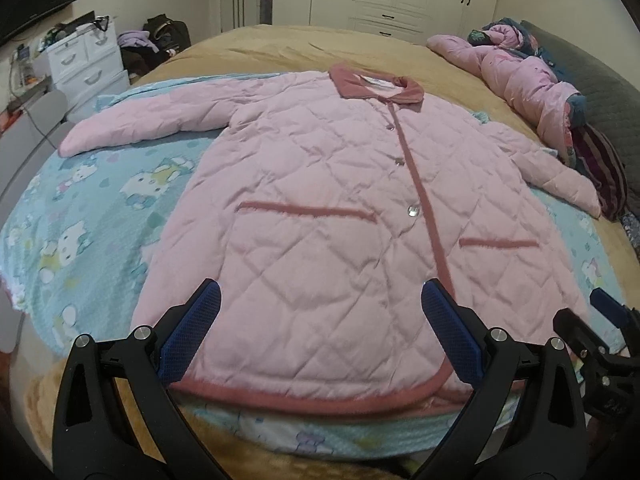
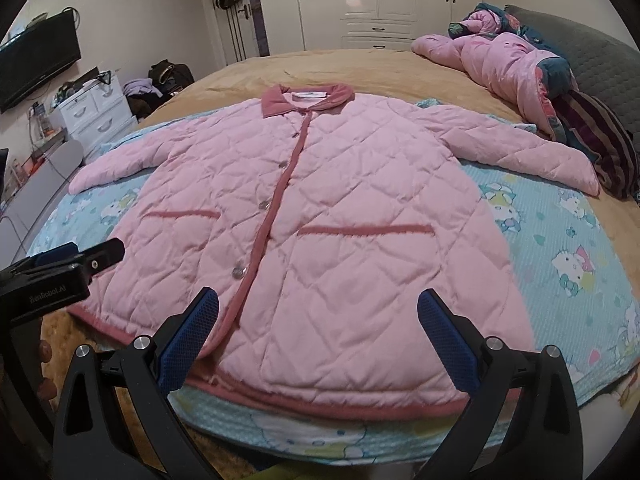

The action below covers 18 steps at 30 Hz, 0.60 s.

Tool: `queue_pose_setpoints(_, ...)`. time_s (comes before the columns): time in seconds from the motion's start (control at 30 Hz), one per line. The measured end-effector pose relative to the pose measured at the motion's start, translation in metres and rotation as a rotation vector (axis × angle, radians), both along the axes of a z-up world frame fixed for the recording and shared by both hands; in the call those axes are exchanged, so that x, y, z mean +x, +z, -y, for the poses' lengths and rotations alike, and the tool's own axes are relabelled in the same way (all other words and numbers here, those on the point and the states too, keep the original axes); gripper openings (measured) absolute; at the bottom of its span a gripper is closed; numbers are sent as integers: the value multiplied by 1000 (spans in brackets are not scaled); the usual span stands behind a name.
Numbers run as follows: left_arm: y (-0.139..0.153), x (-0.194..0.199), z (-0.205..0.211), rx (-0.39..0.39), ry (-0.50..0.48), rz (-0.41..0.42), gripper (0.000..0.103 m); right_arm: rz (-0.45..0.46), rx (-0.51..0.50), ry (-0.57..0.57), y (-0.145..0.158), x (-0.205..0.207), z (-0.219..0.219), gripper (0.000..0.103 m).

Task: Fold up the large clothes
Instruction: 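Move the right tool to the jacket sleeve cuff and close on it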

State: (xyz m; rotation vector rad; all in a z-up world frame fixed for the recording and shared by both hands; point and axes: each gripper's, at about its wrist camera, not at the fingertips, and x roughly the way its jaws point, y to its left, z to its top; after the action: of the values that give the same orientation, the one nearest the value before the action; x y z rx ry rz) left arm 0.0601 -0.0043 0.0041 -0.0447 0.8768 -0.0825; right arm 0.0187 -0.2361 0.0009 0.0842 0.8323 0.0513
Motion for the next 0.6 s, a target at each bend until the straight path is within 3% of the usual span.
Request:
queue_pose_setpoints(0.37, 9, 62, 13, -35, -53, -3, 94, 11, 2, -44, 11, 62, 16, 99)
queue_pose_setpoints(0.6, 12, 106, 27, 6, -73, -18, 94, 9, -7, -69, 16, 110, 28, 99)
